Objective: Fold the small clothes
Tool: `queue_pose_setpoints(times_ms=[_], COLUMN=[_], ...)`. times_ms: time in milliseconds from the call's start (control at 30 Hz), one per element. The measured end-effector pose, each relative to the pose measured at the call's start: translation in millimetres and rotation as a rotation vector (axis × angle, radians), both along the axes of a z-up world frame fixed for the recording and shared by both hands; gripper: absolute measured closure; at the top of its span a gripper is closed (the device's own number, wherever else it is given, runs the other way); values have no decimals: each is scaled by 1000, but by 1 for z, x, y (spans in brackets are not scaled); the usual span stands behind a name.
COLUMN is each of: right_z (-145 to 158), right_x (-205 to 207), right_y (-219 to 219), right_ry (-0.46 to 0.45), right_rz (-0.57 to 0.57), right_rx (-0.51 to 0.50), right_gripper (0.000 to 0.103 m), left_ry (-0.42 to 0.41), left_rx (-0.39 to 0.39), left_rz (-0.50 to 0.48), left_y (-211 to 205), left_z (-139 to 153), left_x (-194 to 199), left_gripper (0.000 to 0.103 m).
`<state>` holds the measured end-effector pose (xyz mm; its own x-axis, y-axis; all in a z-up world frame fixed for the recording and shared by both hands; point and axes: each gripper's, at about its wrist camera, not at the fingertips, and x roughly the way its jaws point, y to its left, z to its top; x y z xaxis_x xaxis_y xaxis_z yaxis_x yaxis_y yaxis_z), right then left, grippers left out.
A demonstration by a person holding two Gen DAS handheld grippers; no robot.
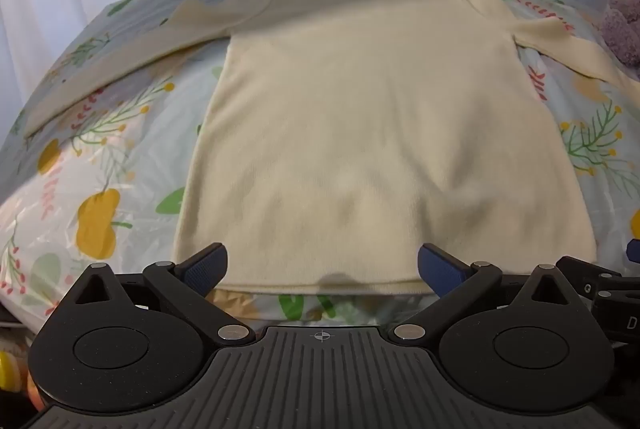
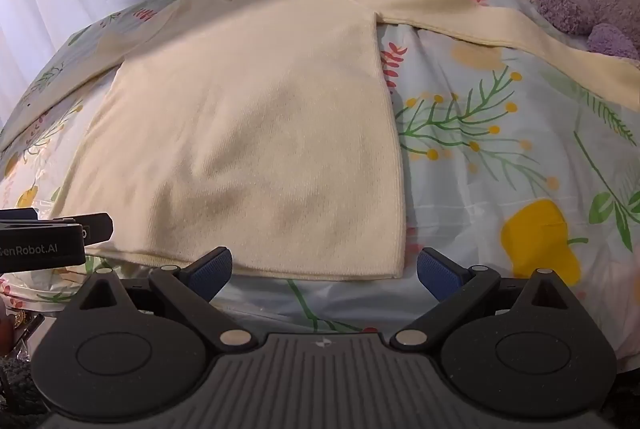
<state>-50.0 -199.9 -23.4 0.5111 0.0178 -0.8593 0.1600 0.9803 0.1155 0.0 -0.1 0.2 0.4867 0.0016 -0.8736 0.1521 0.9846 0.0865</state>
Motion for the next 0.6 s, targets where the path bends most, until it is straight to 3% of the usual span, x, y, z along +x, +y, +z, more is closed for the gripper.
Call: queue_pose_setpoints(times_ms=[600], right_z=[2], right_x=[5], right_y=[0], right_ry=[8], right_rz=[-4], right_rx=[-7], right_gripper=[4], left_ry=[8], left_rx=[-3], left_rz=[-12], left_y=[-5], left_z=[-2], left_x=[4], left_gripper=[0])
